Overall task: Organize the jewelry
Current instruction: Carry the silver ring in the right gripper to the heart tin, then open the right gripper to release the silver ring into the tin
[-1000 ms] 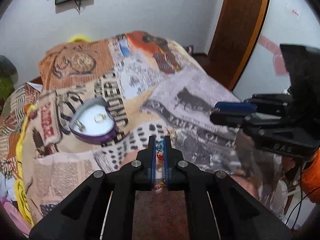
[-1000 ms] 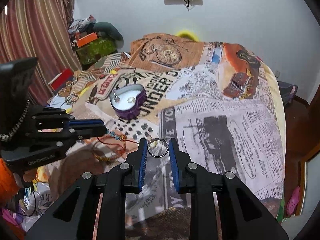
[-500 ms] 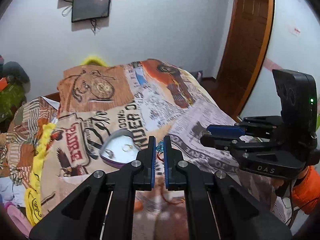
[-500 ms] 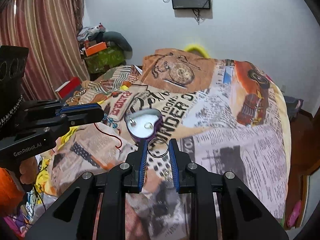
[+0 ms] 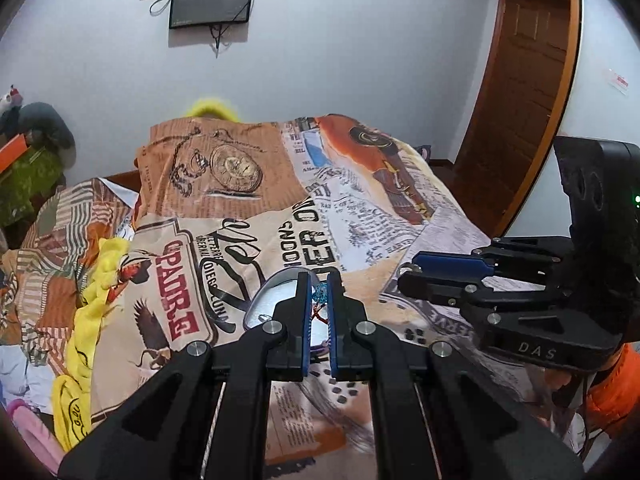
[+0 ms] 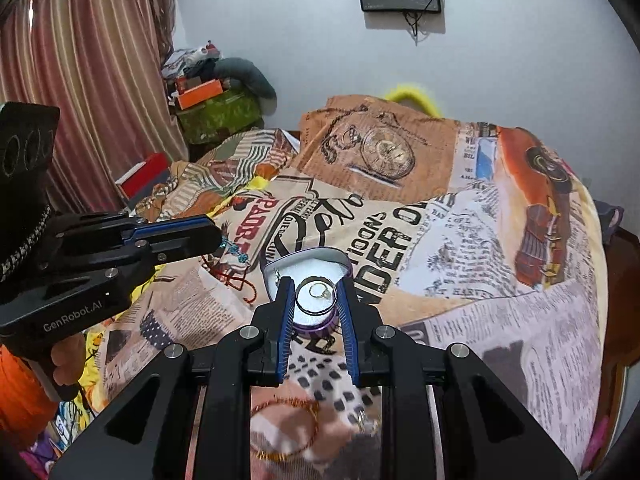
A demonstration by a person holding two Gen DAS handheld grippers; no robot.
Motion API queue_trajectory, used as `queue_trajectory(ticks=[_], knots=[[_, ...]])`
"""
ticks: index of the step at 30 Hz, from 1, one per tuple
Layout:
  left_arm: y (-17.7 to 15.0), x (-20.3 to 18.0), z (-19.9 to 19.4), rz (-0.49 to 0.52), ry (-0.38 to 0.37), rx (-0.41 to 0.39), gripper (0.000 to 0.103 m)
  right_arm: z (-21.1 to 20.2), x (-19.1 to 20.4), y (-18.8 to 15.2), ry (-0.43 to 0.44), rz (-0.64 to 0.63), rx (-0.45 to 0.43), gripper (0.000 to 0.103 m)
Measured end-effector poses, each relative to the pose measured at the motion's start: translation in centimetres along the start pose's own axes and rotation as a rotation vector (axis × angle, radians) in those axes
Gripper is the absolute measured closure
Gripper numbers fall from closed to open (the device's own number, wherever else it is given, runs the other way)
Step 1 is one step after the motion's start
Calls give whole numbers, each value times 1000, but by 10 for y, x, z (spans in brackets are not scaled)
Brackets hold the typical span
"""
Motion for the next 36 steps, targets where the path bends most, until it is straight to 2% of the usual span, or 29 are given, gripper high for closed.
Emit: queue_trajectory(ticks=[10,15,24,31,36], knots=[[10,25,47,-30,-35,65,98,52,-2,14,44,-34,134,83],[14,34,62,-31,-50,93,98,71,1,19,22,-72,175,83],[6,46,85,-57,-53,152,98,94,6,20,-16,-122,216,83],[3,55,87,-82,-22,153,98,101,8,21,-26,-143,228,83],[3,55,80,-86,-13,144,93,103,13,22,-53,-172,227,83]])
Point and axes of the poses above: each gripper's, at about its wrist camera, not at the fingertips, and z roughly the way its jaws point, x to its left, y to its top, the point moved 3 cm from there along z, roughly the way its jaws point, and after that the axes turned 13 degrees about x, right-handed, at the moved point
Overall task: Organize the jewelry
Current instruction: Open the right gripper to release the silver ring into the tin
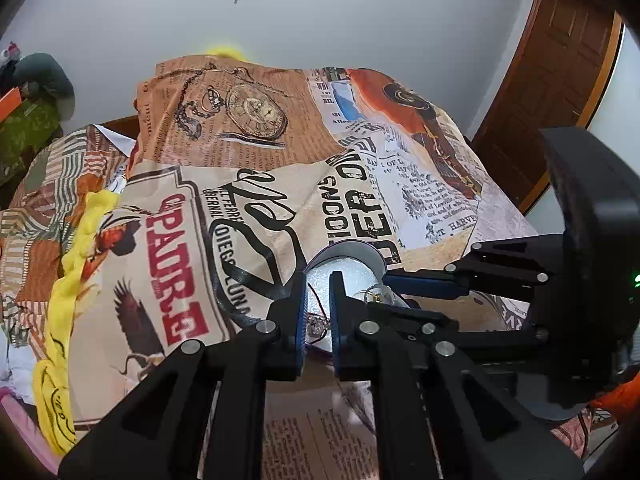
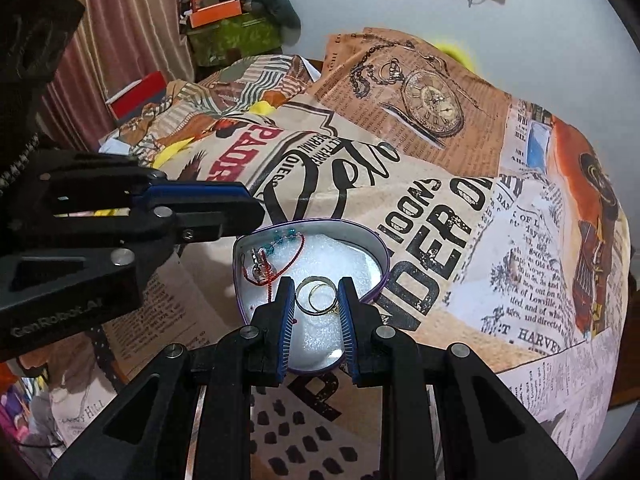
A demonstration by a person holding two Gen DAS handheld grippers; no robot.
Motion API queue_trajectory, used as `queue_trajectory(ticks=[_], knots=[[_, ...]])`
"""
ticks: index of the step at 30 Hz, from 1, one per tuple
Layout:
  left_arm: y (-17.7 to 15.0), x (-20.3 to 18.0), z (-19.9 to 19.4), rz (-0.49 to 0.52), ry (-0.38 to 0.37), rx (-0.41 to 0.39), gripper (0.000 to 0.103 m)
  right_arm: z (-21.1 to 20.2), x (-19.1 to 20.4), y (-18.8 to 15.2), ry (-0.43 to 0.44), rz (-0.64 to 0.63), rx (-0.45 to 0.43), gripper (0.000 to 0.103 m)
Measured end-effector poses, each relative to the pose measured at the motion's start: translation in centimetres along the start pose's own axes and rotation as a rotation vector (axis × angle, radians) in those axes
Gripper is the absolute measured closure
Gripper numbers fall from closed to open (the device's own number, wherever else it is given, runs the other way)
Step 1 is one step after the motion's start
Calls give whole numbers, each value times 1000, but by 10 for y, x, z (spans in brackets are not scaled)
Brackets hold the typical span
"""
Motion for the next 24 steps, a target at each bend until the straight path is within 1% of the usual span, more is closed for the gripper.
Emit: queue_trajectory(ticks=[6,9,13,17,21,23,24], knots=[[-6,-1,-17,-8,3,-21,84,-4,2,1,-50,-3,-7,83],[-9,-2,-26,-6,13,-31,83,-9,2,0,-56,-3,-9,83],[-12,-7,-37,0,25,-39,83,-24,0,-2,-63,9,-32,83],[-16,-15,-47,12,30,-41,83,-46,-5,-8,-60,38,-64,83],[-21,-27,-58,28,19,-47,82,-73,-16,-19,-65,77,-101,83],[-23,-34,-62,37,15,-50,77,-87,-23,-26,-81,93,-119,83],[-25,-38,-65,45,14,-53,73,-91,-25,-28,-88,99,-125,83]])
Point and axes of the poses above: each gripper's, at about its wrist camera, not at the fingertips, and z roughly the way its jaws point, x to its left, y to its top, the point moved 3 cm from there along z, roughly the way its jaws point, and after that the axes turned 13 degrees about x, right-handed, at the moved point
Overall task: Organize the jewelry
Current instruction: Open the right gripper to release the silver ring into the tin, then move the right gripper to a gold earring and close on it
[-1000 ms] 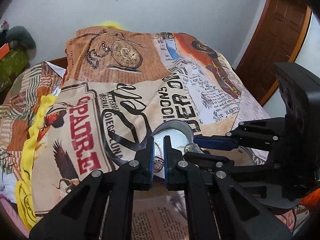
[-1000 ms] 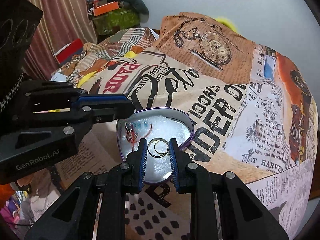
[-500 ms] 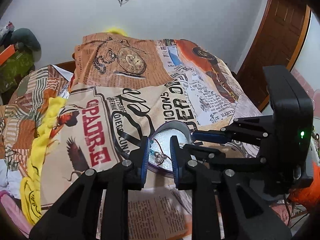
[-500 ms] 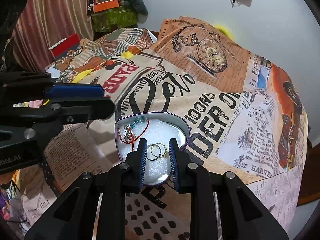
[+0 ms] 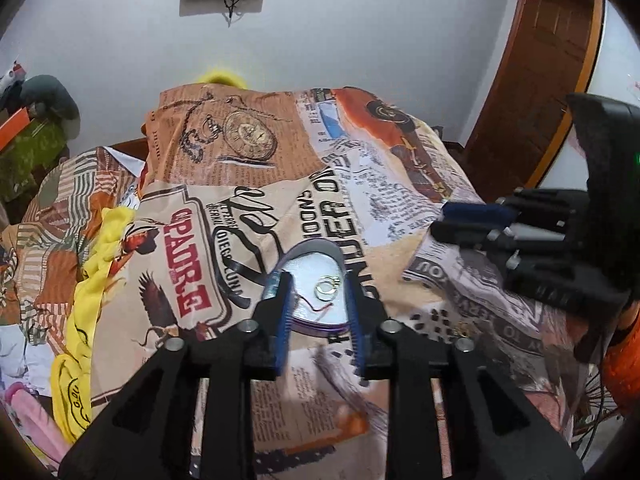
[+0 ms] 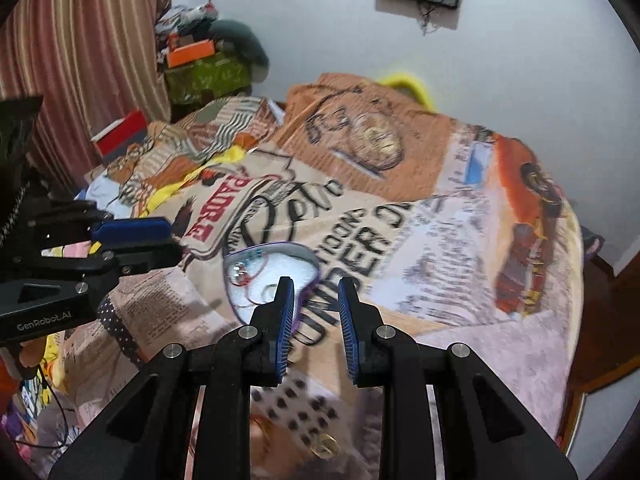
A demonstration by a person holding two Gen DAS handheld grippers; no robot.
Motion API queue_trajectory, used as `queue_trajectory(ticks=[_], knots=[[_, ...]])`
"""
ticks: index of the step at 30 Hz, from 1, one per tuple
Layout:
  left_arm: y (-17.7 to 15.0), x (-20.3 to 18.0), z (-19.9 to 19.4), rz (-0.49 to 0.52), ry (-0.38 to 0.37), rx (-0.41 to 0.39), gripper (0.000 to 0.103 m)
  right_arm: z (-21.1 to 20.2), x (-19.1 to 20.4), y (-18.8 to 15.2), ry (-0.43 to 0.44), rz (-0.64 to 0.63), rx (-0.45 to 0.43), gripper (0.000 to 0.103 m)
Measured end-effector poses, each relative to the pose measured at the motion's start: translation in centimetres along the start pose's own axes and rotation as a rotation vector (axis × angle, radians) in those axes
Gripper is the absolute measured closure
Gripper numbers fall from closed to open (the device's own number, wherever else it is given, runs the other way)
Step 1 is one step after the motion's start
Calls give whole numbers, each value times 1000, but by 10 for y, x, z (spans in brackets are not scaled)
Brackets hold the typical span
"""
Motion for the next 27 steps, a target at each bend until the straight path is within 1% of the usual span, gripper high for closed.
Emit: queue_trajectory(ticks=[1,4,9,12,20,27], knots=[[-1,-4,-2,8,-1,-2,70,-6,-5,-3,-9,8,-8,83],[-6,-17,-4,40,-2,6,70,-22,-18,-15,-33,32,-16,83],[-14,-33,1,67,-15,36,70,-28,-30,-37,-46,50,2,81],[-20,-39,8,73,-28,63,70,-22,-35,-52,-44,63,29,81],[-29,-51,31,76,-63,137,70,-1,-49,-87,4,130,103,80],[-29,-82,50,138,-98,170,70,8,-57,-110,11,161,124,80]])
Point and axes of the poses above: each gripper's, at about its wrist camera, not at the fingertips, and z roughly the way its jaws point, x to its left, y to its top, the point moved 3 cm from there along z, roughly the way its jaws point, and after that the axes turned 13 degrees about x, right-handed, at the moved point
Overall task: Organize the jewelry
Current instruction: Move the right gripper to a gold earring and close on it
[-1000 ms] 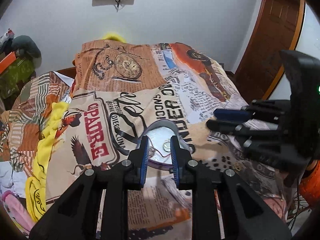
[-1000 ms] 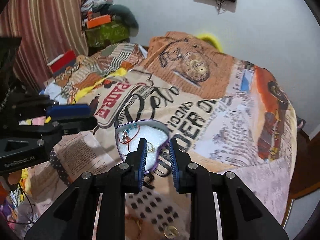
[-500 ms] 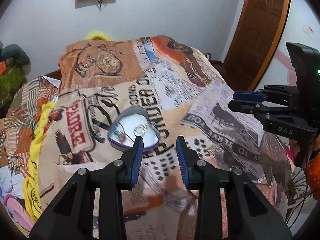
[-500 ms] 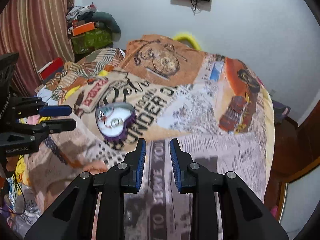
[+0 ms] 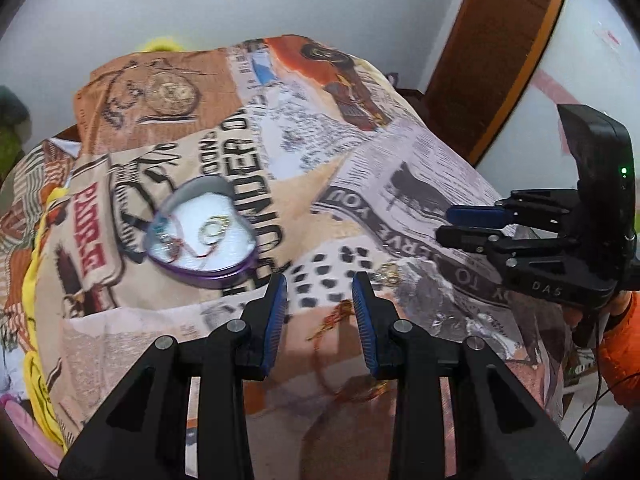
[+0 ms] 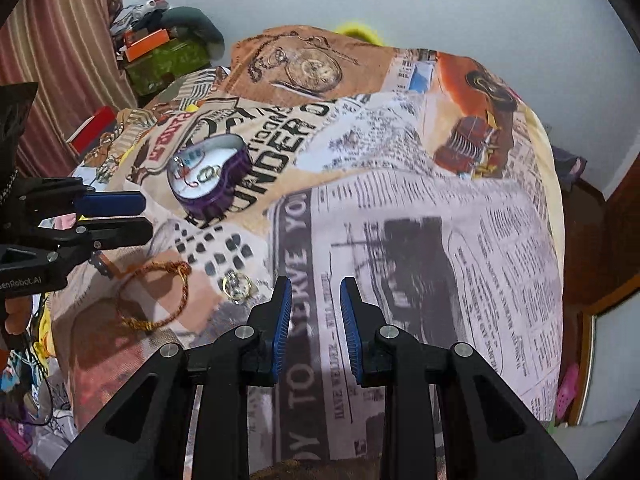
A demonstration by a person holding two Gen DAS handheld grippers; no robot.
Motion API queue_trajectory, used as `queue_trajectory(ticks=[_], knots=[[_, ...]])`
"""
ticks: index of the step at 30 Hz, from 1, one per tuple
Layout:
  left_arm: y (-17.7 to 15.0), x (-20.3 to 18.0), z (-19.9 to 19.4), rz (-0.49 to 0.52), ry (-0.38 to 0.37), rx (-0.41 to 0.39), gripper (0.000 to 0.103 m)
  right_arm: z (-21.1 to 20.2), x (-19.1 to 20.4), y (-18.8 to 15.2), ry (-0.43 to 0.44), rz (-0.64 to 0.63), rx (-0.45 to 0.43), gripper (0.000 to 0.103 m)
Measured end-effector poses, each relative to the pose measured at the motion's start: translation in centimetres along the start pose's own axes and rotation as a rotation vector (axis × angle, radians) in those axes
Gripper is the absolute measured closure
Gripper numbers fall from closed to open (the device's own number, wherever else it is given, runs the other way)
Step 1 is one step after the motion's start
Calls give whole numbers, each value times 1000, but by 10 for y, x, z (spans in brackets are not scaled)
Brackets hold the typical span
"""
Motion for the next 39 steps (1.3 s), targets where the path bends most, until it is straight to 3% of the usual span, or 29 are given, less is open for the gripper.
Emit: queue_trajectory(ticks=[11,14,24,27,39], knots=[[10,-37,32,95,-15,49,71,7,-9,-11,9,7,10,80],[11,-43,38,114,-23,67,80,7,-9,-13,8,-2,7,80],[14,-54,54,169,42,87,80,10,-9,-16,25,-3,1,80],[15,-54,56,170,51,81,87,10,-10,-17,29,1,1,80],[17,-59,32,166,43,6,87,6,-13,-19,32,11,-2,80]])
Point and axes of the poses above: each gripper's, at about its wrist camera, not at the fingertips, and z roughly the way its jaws point, x to its left, y to its top, the point moved 3 cm from there along z, roughly the way its jaws point, and after that the axes turned 13 degrees about x, right-handed, at the moved point
